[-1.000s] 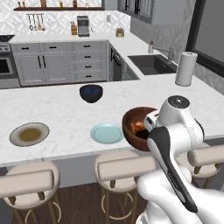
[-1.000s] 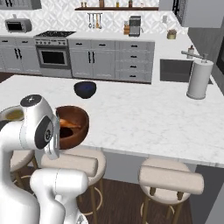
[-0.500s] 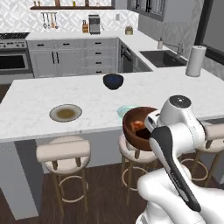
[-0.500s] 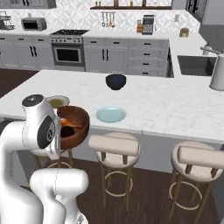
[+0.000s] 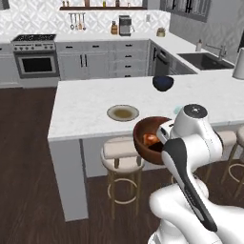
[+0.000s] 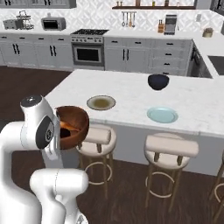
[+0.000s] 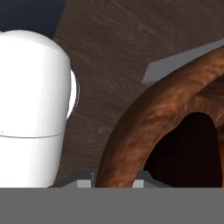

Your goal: Pick the chicken drumstick and avocado from their plates and place them in the bowl. Then put the bowl in the fridge.

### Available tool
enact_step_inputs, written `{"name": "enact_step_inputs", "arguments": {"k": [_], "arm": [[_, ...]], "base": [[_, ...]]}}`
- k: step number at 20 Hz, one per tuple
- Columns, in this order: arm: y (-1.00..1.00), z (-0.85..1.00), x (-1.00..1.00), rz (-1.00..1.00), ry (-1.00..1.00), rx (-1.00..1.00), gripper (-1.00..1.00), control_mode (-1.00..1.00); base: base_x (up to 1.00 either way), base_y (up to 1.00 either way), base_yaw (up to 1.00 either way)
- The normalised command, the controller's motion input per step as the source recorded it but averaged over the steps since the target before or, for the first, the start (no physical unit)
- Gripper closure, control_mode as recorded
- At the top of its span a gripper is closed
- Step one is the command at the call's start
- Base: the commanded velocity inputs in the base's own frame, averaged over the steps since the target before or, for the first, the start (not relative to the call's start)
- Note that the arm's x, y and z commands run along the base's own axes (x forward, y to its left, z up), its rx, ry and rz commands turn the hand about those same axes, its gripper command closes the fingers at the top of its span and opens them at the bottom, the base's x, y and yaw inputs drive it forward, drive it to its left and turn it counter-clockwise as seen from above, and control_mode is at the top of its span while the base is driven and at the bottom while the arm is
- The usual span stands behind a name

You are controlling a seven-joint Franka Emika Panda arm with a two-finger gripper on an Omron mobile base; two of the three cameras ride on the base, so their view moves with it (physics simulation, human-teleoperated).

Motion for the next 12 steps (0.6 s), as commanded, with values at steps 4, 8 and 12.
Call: {"name": "enact_step_inputs", "arguments": {"k": [4, 8, 12], "arm": [[0.0, 0.0, 0.0, 0.0, 0.0, 0.0, 1.0, 1.0], [0.0, 0.0, 0.0, 0.0, 0.0, 0.0, 1.0, 1.0], [0.0, 0.0, 0.0, 0.0, 0.0, 0.0, 1.0, 1.0]], "base": [[0.02, 1.0, 0.0], [0.1, 1.0, 0.0], [0.35, 1.0, 0.0]]}}
